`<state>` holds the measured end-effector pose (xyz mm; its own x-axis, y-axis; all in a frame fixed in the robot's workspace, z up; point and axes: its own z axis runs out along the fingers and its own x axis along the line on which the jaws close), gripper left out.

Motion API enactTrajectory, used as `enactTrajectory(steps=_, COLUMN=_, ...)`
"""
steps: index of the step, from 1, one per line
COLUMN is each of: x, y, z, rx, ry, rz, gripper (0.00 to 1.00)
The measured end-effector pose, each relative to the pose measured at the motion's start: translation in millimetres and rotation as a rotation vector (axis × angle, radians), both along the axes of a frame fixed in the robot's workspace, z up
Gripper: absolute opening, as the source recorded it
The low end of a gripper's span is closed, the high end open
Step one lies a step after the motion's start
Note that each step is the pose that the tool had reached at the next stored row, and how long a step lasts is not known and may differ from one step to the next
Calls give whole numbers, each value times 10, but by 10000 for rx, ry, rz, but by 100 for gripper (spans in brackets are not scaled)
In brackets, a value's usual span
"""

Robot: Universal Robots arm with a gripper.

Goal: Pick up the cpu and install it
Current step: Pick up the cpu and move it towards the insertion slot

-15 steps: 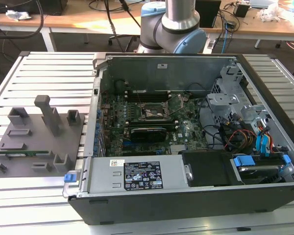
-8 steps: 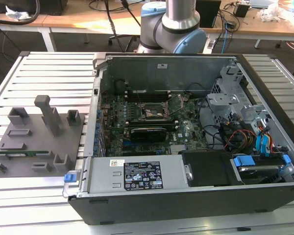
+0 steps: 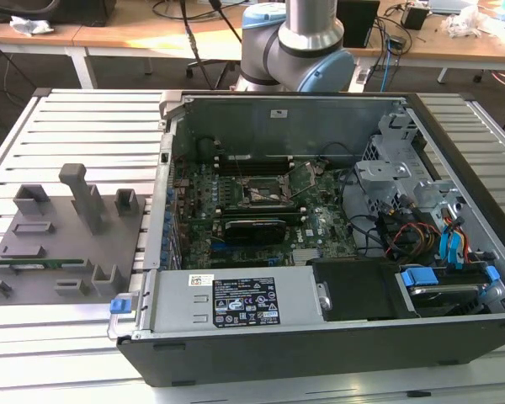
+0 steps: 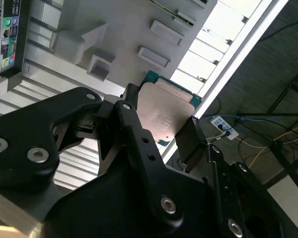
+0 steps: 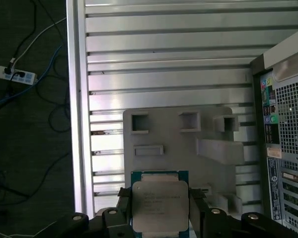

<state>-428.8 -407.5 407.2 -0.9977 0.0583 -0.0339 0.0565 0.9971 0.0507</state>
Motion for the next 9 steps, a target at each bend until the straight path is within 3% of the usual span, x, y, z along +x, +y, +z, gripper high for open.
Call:
enactTrajectory(steps=5, x=26, y=1, z=5, rx=-3, ry=2, rz=-2, gripper=55)
enactTrajectory(steps=9, x=126, y=0, z=4, rx=-2, ry=0, rz=0, gripper=55)
